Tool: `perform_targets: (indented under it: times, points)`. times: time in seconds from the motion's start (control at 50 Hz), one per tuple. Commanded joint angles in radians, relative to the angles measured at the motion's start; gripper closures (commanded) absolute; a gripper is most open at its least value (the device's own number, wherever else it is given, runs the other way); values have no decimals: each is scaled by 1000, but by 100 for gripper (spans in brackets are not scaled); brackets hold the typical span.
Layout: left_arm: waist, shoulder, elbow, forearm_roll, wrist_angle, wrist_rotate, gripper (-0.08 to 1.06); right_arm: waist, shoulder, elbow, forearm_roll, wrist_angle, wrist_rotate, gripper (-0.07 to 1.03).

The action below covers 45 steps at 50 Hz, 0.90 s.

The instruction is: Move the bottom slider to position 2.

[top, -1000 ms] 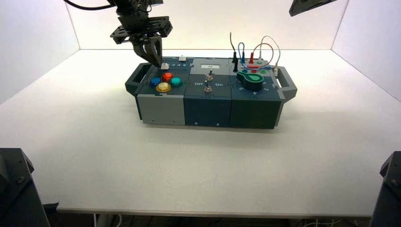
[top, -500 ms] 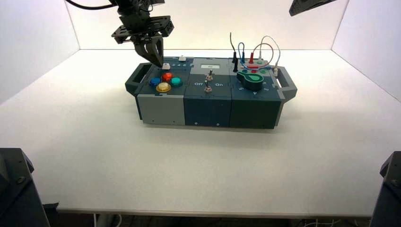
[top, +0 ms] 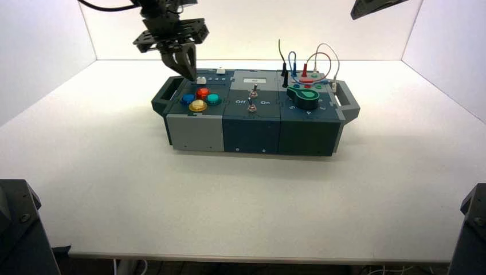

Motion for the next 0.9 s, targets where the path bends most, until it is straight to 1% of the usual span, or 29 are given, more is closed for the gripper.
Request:
perform_targets:
  times: [0.02, 0.18, 0.26, 0.3, 0.38, 0.46, 0.54, 0.62, 0.72, 0.9]
  points:
    - [31, -60, 0, -2, 11, -5, 101, 2, -9, -12, 3, -6, -6, 98]
    - [31, -94, 8, -2, 48, -5, 101, 2, -9, -11, 3, -12, -6, 98]
    - [32, -109, 11, 0, 83, -3, 101, 2, -9, -6, 3, -20, -6, 98]
    - [32, -126, 11, 6, 120, 0, 101, 2, -9, -3, 3, -28, -6, 98]
    - [32, -144, 11, 6, 149, 0, 101, 2, -9, 2, 3, -37, -6, 98]
    - [32, -161, 8, 0, 170, -2, 101, 2, -9, 5, 3, -54, -5, 98]
    - [32, -183, 5, 0, 201, -2, 101, 2, -9, 9, 3, -69, -5, 98]
    - [32, -204, 11, 6, 229, 2, 101, 2, -9, 12, 3, -75, -3, 98]
    - [31, -227, 29, 8, 239, 5, 101, 2, -5, 14, 5, -77, -2, 98]
    - [31, -247, 49, 6, 221, 5, 101, 2, 8, 20, 6, -77, -2, 98]
